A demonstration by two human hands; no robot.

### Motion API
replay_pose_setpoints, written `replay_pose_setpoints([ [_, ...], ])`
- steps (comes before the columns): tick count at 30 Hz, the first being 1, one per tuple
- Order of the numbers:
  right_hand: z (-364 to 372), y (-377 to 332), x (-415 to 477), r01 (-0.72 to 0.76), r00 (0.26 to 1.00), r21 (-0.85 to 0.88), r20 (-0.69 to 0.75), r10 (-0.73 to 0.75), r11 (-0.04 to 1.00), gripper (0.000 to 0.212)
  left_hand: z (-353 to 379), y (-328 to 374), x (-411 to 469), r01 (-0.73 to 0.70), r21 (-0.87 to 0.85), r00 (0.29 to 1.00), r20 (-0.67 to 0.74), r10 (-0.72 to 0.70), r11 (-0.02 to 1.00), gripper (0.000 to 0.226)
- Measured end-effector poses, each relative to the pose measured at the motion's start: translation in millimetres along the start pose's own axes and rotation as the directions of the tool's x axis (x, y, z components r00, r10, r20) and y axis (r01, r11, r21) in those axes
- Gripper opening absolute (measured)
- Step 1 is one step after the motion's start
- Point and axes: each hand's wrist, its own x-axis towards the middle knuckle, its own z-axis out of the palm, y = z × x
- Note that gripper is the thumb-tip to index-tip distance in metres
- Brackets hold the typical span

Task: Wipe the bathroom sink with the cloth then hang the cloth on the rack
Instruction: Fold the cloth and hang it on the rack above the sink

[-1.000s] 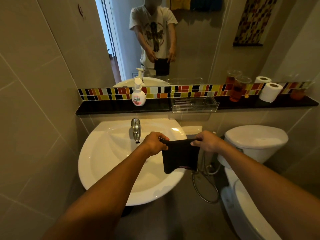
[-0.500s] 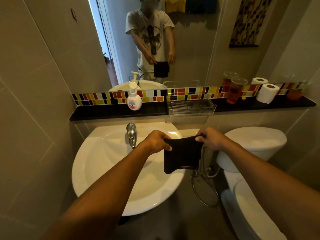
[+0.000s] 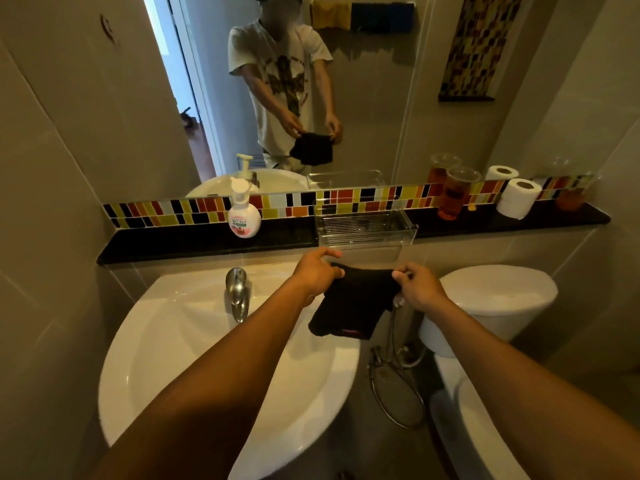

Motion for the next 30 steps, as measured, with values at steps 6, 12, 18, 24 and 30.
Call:
replay_pose_setpoints([
  [6,-7.1,10.4,28.4,-0.101,0.989,0.195,-0.087,0.120,0.976,0.022,14.5,12.6,36.0,0.064,-0.085,0.997,-0.032,-0.067,0.994,0.034],
  [12,-22.4,15.1,52.8,-0.194,0.980,0.253,0.096,0.175,0.948,0.038,35.3,26.1,66.6,0.159,-0.128,0.987,-0.014,-0.163,0.979,0.012],
  [18,-42.1,11.3,88.4,-0.195,0.970,0.009,0.151,0.192,0.981,0.028,35.4,51.9,86.3,0.134,-0.108,0.990,0.049,-0.129,0.985,0.026],
  [24,-77.1,-26.8,123.1,0.050,0.970,-0.293,0.243,0.024,0.955,0.004,23.9,64.6,112.8,-0.008,0.340,0.997,0.071,-0.017,0.940,0.036],
  [30,-104.2,-76.4,160.7,0.245,0.927,-0.485,0.371,-0.056,0.840,0.010,0.6,91.4,134.8,-0.228,0.561,0.972,0.085,0.219,0.796,0.025],
])
